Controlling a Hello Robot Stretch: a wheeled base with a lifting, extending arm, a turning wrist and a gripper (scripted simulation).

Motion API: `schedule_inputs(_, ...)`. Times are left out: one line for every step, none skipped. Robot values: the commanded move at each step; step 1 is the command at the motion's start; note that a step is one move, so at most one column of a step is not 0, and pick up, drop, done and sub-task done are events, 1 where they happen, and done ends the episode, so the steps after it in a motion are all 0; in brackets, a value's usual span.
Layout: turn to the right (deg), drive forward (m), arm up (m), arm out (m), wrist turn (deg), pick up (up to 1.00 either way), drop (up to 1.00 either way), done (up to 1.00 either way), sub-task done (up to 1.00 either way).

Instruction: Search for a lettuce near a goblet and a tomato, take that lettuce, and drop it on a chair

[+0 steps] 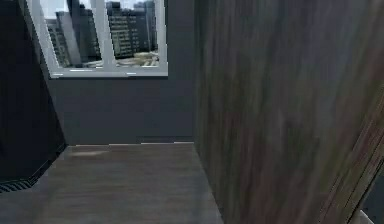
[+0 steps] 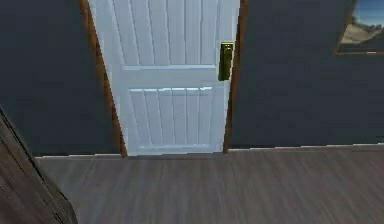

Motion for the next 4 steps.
schedule_inputs(-45.0,0.00,0.00,0.00,0.0,0.00,0.00,0.00,0.00)
schedule_inputs(-15.0,0.00,0.00,0.00,0.0,0.00,0.00,0.00,0.00)
schedule_inputs(0.0,0.55,0.00,0.00,0.0,0.00,0.00,0.00,0.00)
schedule_inputs(-24.0,0.00,0.00,0.00,0.0,0.00,0.00,0.00,0.00)
